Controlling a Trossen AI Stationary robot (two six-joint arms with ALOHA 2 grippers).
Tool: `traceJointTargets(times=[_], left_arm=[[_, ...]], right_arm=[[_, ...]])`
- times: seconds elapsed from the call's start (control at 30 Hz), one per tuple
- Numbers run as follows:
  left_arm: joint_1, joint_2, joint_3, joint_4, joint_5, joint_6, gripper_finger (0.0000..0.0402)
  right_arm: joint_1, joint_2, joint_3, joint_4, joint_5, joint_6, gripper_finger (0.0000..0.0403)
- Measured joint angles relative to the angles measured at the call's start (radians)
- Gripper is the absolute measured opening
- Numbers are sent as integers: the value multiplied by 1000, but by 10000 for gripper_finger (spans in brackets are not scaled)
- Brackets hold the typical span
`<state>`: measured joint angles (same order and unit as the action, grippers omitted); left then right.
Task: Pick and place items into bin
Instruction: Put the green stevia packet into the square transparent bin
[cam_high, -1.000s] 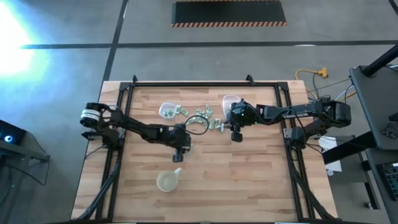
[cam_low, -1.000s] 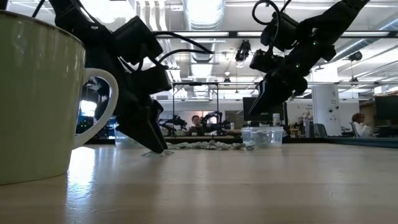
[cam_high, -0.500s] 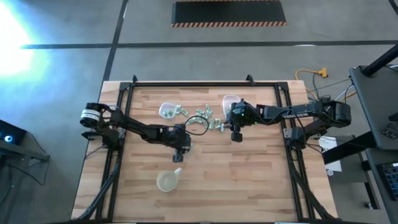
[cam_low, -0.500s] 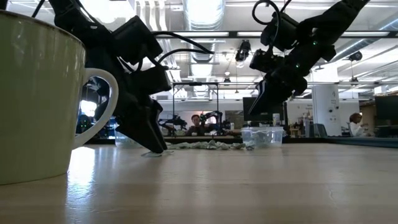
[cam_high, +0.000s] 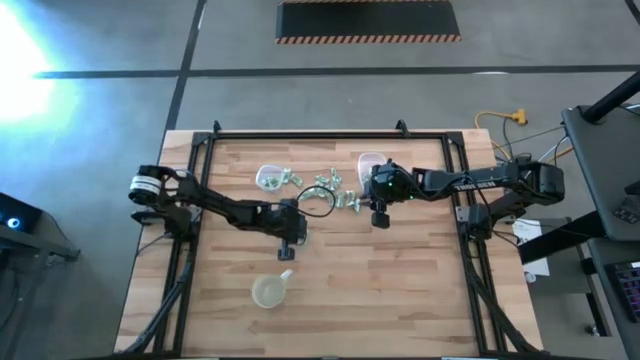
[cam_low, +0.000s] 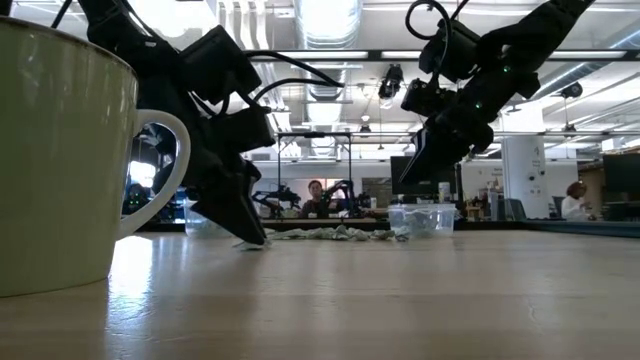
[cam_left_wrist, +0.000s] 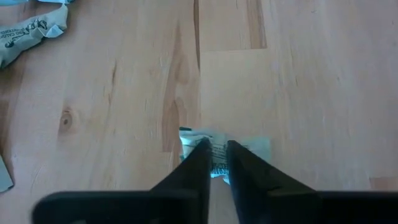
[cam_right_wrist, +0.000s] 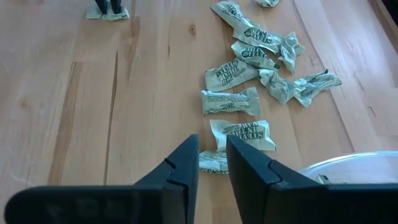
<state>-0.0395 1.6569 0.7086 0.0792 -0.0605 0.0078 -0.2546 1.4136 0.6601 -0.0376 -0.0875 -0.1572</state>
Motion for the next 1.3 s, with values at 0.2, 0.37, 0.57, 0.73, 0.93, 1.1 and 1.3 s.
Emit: traceJointTargets(times=[0.2,0.37,0.57,0.73,0.93,1.1,1.3], left_arm=[[0,-7,11,-4,0,7,4],[0,-50,41,-10,-5,68,5],[-1,-158,44,-63,-215,164,5],[2,-285,42,-190,-520,217,5],[49,-434,24,-330,-694,216,5],[115,-516,-11,-359,-697,214,5],[180,-530,-67,-352,-671,208,5]], right_arm=[[0,0,0,0,0,-1,65],[0,0,0,1,0,-2,69],[0,0,-2,3,0,-1,72],[0,0,-5,5,1,-2,68],[0,0,-7,14,1,-1,63],[0,0,-8,16,1,0,66],[0,0,-8,18,1,0,61]])
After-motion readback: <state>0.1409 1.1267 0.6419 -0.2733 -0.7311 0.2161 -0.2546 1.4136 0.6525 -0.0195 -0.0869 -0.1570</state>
